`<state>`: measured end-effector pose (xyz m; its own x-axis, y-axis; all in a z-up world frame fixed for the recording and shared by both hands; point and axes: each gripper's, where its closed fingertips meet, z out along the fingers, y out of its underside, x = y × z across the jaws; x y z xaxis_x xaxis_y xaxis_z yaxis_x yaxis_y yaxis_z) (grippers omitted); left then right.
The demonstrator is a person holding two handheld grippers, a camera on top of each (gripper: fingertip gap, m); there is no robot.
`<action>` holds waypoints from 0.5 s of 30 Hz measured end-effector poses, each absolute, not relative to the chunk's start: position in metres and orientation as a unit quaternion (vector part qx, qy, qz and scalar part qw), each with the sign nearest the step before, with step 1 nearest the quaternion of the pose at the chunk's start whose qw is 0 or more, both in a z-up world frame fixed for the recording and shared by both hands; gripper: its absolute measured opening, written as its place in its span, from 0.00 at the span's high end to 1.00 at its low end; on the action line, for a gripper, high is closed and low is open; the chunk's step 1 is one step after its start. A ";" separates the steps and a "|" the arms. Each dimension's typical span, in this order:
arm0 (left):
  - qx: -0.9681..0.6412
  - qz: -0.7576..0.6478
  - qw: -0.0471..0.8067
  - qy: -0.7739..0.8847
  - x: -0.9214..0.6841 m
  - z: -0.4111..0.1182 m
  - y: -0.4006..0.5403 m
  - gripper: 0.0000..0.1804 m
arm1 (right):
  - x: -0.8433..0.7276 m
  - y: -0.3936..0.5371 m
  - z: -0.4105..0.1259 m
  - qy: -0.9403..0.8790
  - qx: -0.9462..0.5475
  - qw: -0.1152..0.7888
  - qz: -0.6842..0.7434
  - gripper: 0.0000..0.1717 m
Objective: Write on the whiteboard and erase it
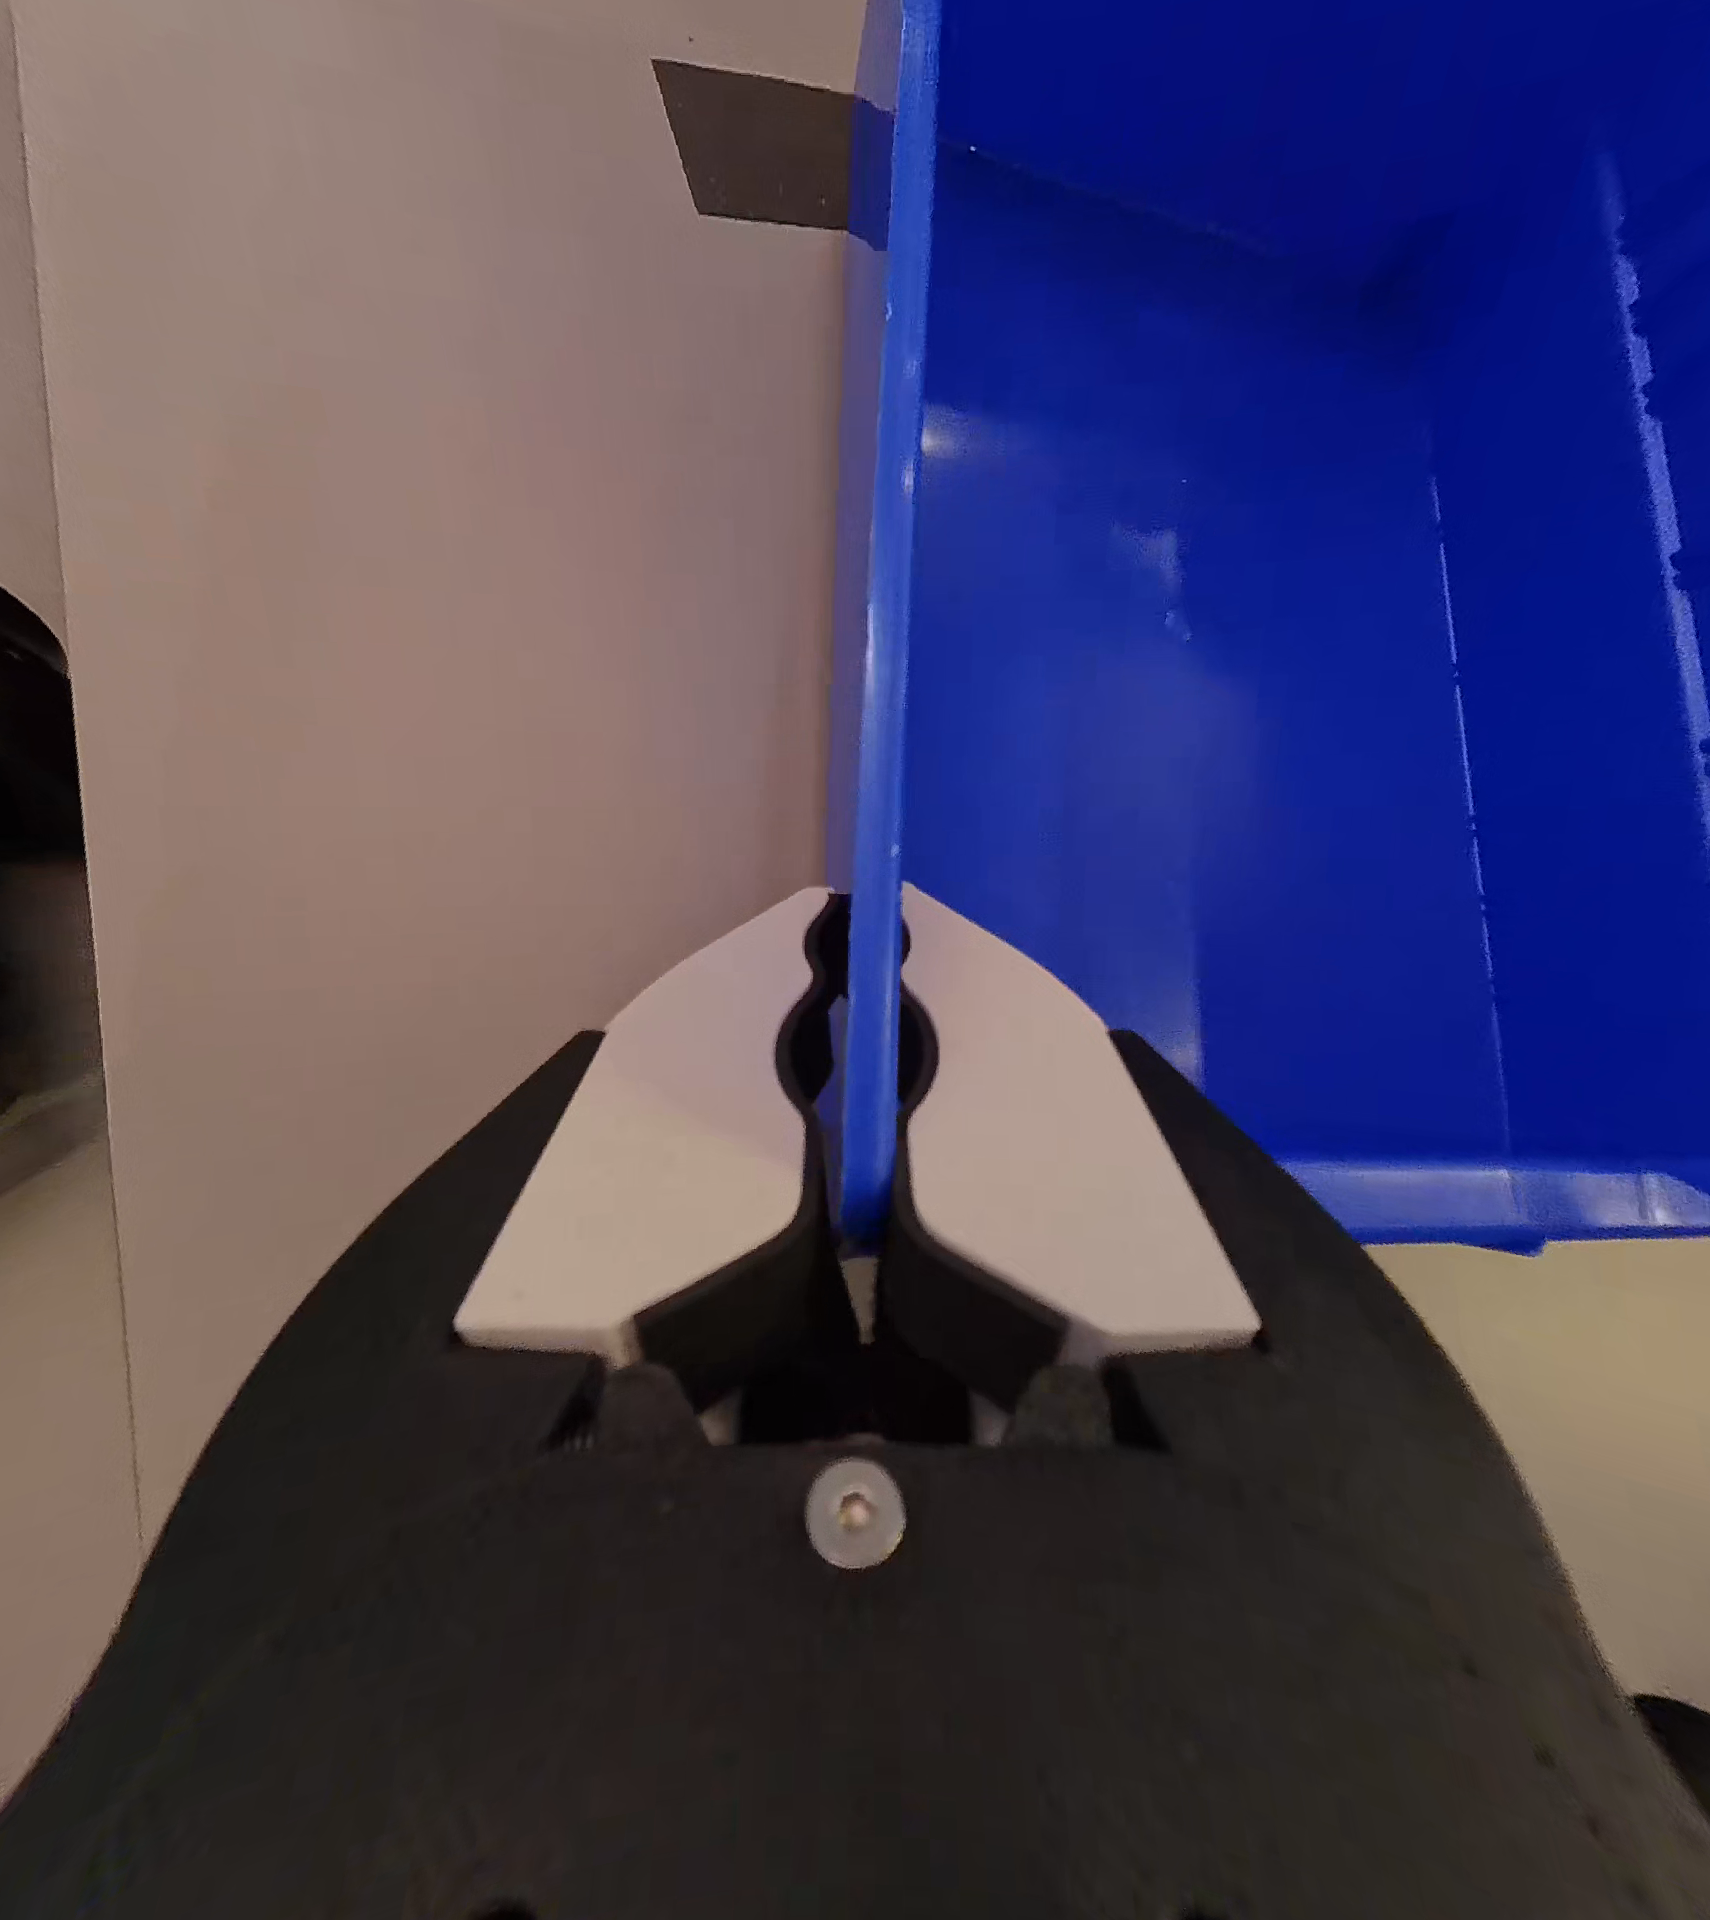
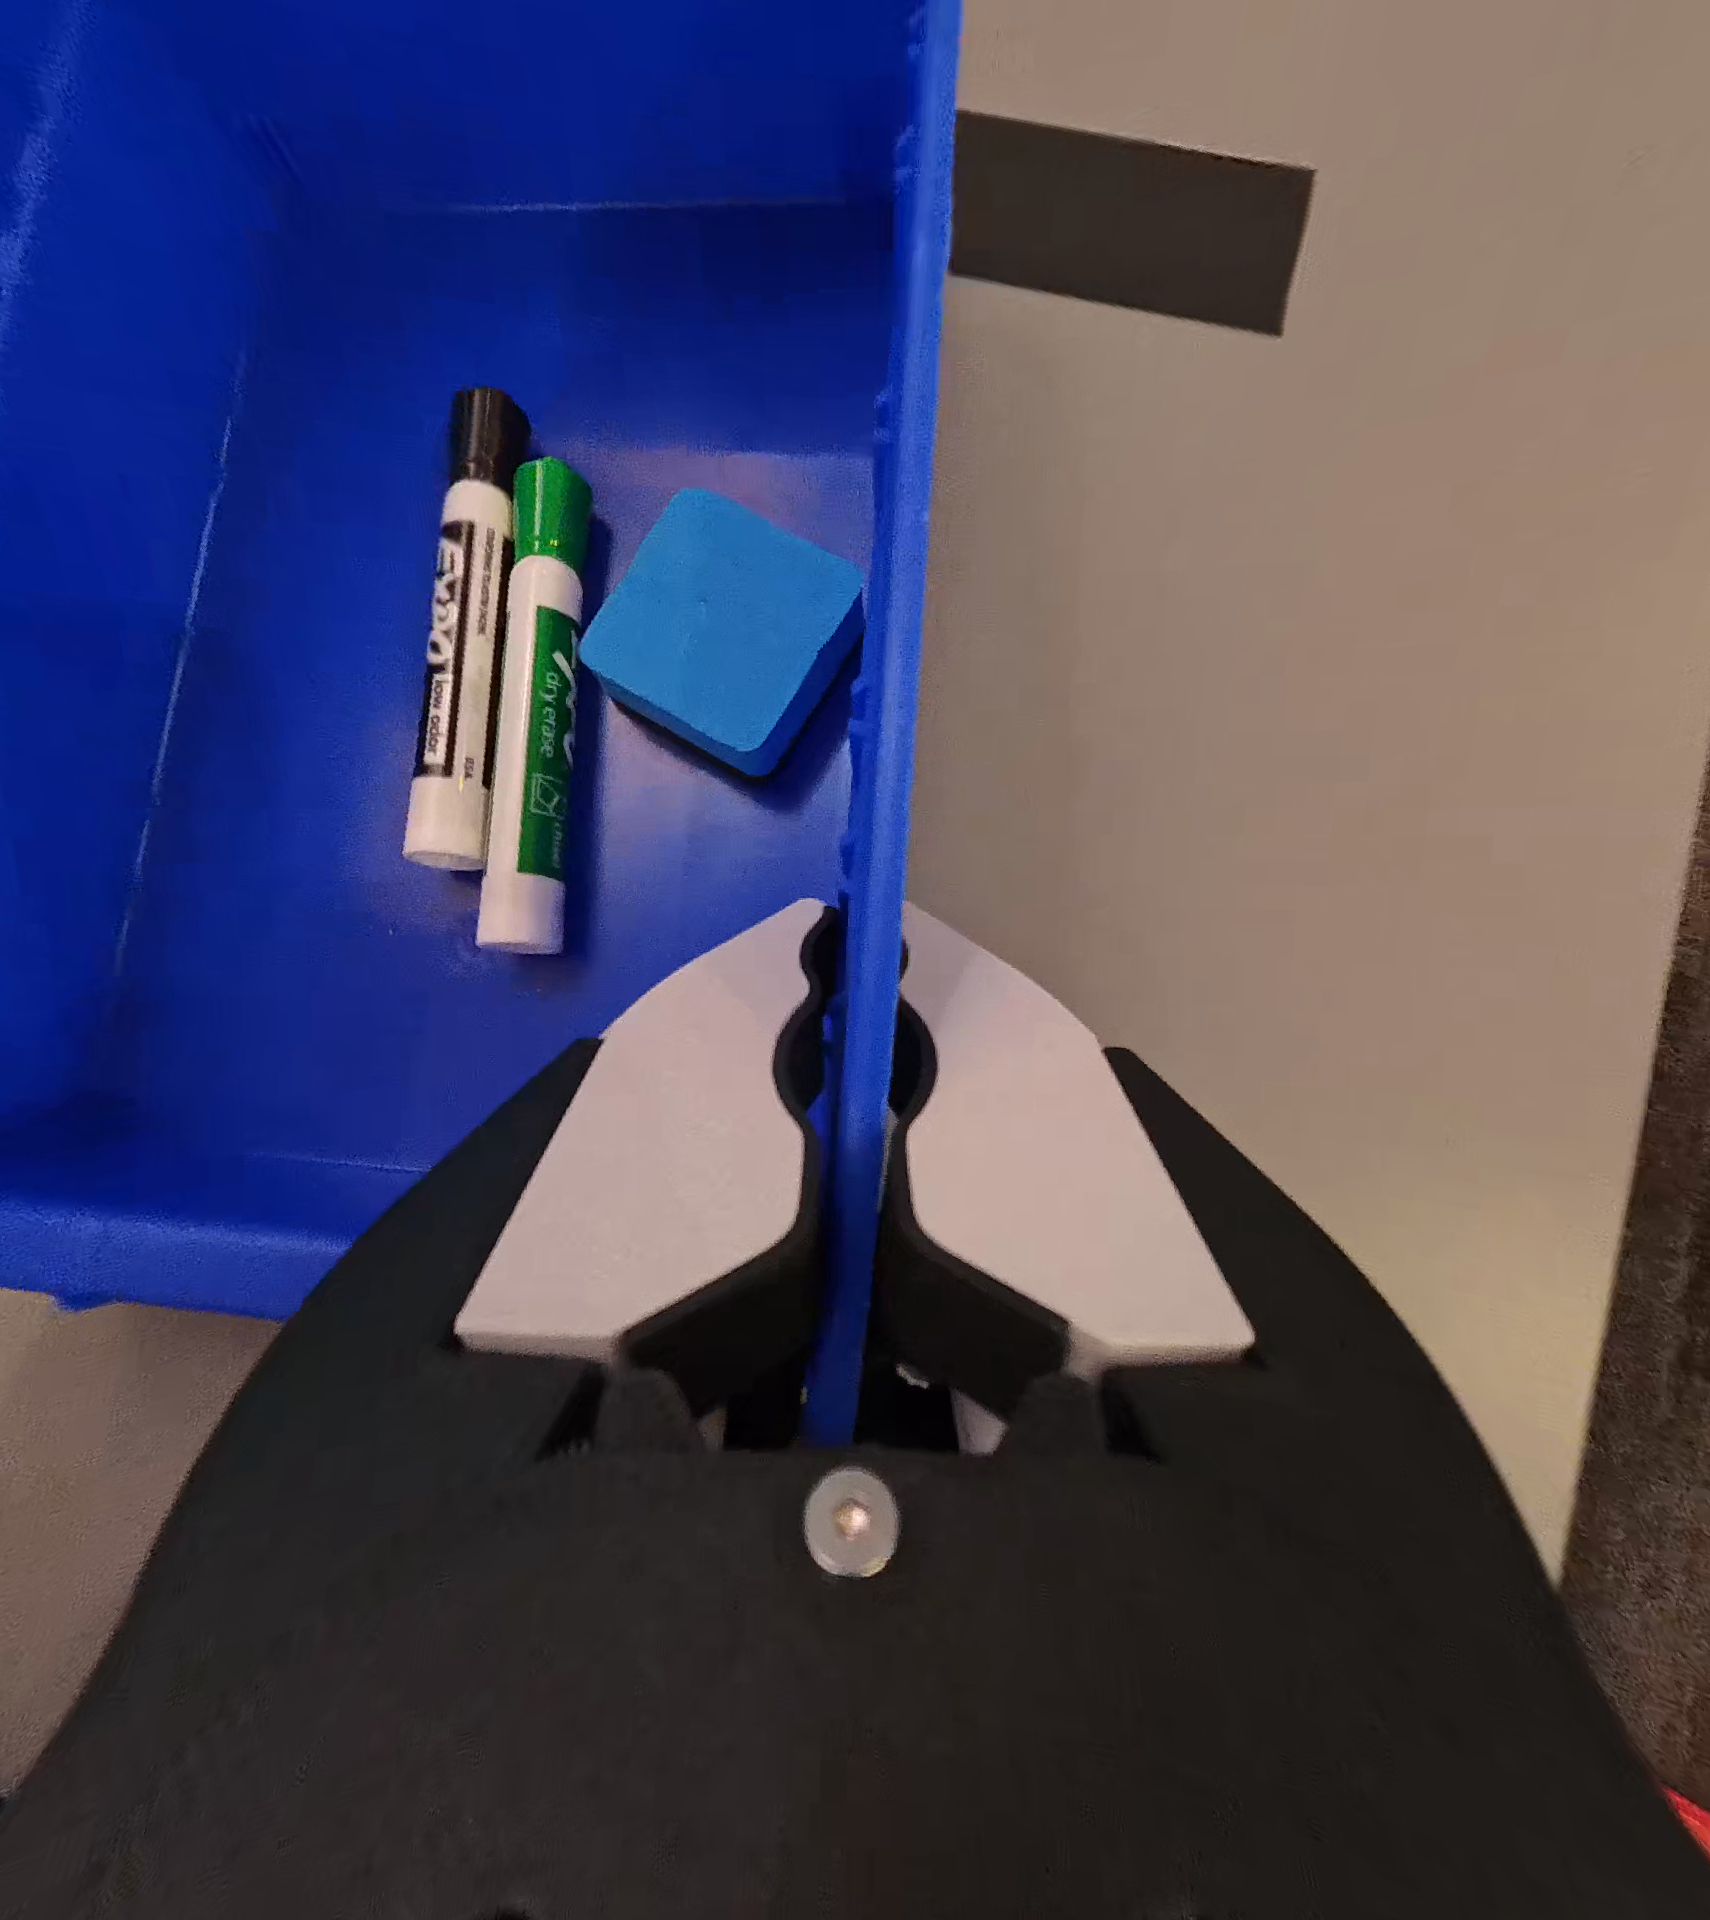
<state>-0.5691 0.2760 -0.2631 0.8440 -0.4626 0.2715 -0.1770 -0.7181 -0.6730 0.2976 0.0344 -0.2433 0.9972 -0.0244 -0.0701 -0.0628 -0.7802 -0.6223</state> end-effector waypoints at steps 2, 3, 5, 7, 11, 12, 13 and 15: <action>-0.898 -0.227 0.337 0.169 -0.572 -0.260 0.270 0.97 | 0.286 0.028 -0.243 0.016 -0.942 0.332 0.043 0.97; -0.896 -0.233 0.340 0.165 -0.573 -0.259 0.266 0.97 | 0.280 0.025 -0.244 0.012 -0.942 0.331 0.048 0.97; -0.893 -0.242 0.346 0.158 -0.576 -0.256 0.258 0.97 | 0.269 0.018 -0.244 0.006 -0.942 0.333 0.050 0.97; -0.891 -0.244 0.351 0.154 -0.579 -0.253 0.251 0.97 | 0.259 0.011 -0.242 0.000 -0.939 0.340 0.051 0.97; -0.888 -0.244 0.358 0.150 -0.585 -0.248 0.234 0.97 | 0.238 -0.008 -0.241 -0.014 -0.938 0.343 0.051 0.97; -0.888 -0.245 0.359 0.150 -0.586 -0.247 0.229 0.97 | 0.233 -0.012 -0.240 -0.016 -0.937 0.346 0.049 0.97; -0.888 -0.247 0.358 0.149 -0.586 -0.247 0.223 0.97 | 0.228 -0.017 -0.239 -0.018 -0.937 0.346 0.047 0.97; -0.887 -0.247 0.361 0.149 -0.588 -0.244 0.214 0.97 | 0.217 -0.027 -0.236 -0.025 -0.936 0.349 0.045 0.97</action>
<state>-0.5885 0.2138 -0.2442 0.8338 -0.4419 0.3309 -0.0857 -0.6957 -0.7132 0.2167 -0.0272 -0.2363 0.9947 0.0777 -0.0669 0.0148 -0.7545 -0.6561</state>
